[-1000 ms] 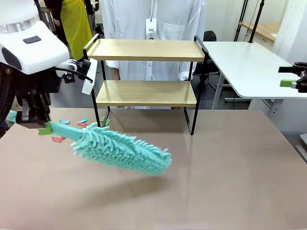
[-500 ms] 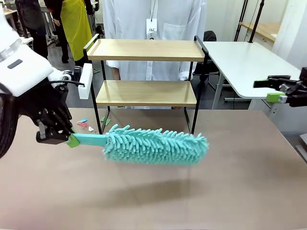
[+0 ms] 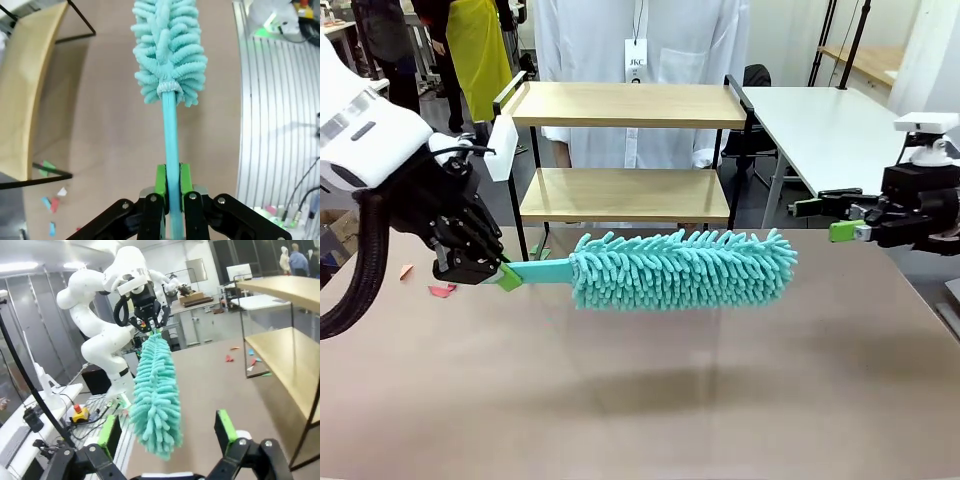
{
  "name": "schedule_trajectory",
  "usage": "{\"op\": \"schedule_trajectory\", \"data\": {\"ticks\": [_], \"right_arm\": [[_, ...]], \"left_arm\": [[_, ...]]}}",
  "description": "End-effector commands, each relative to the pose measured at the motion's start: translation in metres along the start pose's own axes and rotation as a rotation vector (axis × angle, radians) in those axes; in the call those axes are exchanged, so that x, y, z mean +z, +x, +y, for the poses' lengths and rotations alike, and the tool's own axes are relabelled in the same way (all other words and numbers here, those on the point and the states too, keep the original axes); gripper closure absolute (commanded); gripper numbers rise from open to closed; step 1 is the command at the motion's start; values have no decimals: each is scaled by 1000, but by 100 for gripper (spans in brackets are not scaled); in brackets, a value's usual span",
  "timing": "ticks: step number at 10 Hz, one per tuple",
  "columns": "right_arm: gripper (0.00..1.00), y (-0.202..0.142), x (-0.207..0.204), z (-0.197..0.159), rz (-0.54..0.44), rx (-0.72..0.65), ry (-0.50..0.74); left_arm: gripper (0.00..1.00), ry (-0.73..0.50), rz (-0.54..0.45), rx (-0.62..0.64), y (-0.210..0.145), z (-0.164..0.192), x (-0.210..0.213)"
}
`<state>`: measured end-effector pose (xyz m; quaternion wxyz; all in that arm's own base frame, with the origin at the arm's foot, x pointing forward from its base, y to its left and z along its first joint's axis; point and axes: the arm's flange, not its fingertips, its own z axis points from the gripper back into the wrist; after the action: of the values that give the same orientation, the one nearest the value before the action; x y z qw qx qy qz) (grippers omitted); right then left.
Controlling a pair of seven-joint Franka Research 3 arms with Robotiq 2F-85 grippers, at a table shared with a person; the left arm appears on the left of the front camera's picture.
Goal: Clean the shelf.
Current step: Hand the Duster back to the human.
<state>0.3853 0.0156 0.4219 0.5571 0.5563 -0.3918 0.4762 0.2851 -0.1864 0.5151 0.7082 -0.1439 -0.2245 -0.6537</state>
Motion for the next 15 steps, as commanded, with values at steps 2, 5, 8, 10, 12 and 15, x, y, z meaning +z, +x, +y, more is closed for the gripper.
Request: {"op": "schedule_trajectory", "data": {"ticks": [2, 5, 8, 10, 12, 15], "right_arm": [[0, 1, 0, 5, 5, -35, 12], [0, -36, -11, 14, 69, 52, -44], [0, -64, -30, 11, 43, 91, -59], [0, -76, -48, 8, 4, 115, -65], [0, -78, -64, 4, -56, 125, -62], [0, -84, -92, 6, -102, 102, -14]], "left_arm": [[87, 0, 0, 0, 0, 0, 0], [87, 0, 0, 0, 0, 0, 0], [87, 0, 0, 0, 0, 0, 0], [87, 0, 0, 0, 0, 0, 0], [87, 0, 0, 0, 0, 0, 0], [87, 0, 0, 0, 0, 0, 0]]}}
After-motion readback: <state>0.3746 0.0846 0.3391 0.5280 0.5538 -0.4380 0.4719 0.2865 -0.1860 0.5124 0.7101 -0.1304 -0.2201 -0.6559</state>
